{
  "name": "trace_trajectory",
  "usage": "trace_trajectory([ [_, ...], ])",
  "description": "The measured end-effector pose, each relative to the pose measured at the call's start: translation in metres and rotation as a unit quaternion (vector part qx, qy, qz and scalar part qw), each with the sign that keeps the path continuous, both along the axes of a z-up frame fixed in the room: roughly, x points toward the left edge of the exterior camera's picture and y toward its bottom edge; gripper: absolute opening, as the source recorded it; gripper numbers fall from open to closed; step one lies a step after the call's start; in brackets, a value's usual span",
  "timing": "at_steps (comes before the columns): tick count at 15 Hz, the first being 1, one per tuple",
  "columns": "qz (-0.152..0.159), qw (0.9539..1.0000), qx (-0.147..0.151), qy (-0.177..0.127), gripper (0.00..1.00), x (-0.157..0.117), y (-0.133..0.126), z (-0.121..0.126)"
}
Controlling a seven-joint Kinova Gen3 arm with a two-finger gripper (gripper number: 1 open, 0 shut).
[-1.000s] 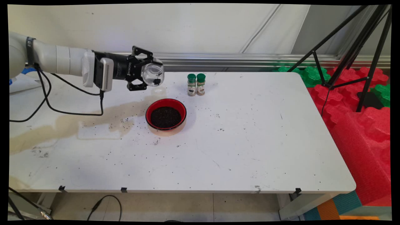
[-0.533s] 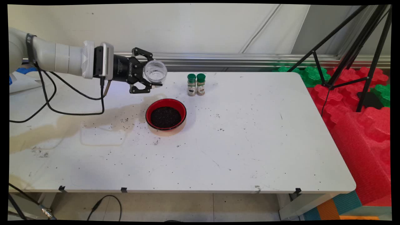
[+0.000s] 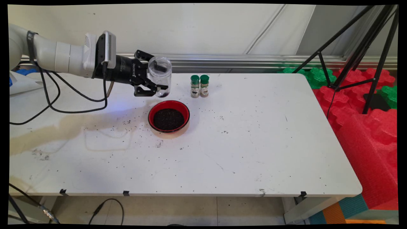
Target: Pour the black seasoning powder in the red bowl
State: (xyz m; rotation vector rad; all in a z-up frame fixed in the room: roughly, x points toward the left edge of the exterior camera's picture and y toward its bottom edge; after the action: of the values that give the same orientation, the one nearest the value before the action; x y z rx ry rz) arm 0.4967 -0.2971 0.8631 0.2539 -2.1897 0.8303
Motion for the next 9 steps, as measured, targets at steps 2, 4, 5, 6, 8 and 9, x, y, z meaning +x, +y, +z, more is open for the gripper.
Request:
trace_trajectory([
  [2, 0.008, 0.9995, 0.022, 0.021, 0.0, -0.002, 0.0004, 0.0017],
  [4, 0.014, 0.9979, 0.044, 0.045, 0.0, -0.0041, 0.0006, 0.0038],
  [5, 0.017, 0.9967, 0.055, 0.057, 0.0, -0.005, 0.0005, 0.0048],
  [6, 0.02, 0.995, 0.068, 0.07, 0.0, -0.0059, 0.0002, 0.0058],
  [8, 0.023, 0.9903, 0.094, 0.099, 0.0, -0.0072, -0.0016, 0.0073],
  [9, 0.023, 0.9891, 0.1, 0.106, 0.0, -0.0076, -0.0021, 0.0077],
])
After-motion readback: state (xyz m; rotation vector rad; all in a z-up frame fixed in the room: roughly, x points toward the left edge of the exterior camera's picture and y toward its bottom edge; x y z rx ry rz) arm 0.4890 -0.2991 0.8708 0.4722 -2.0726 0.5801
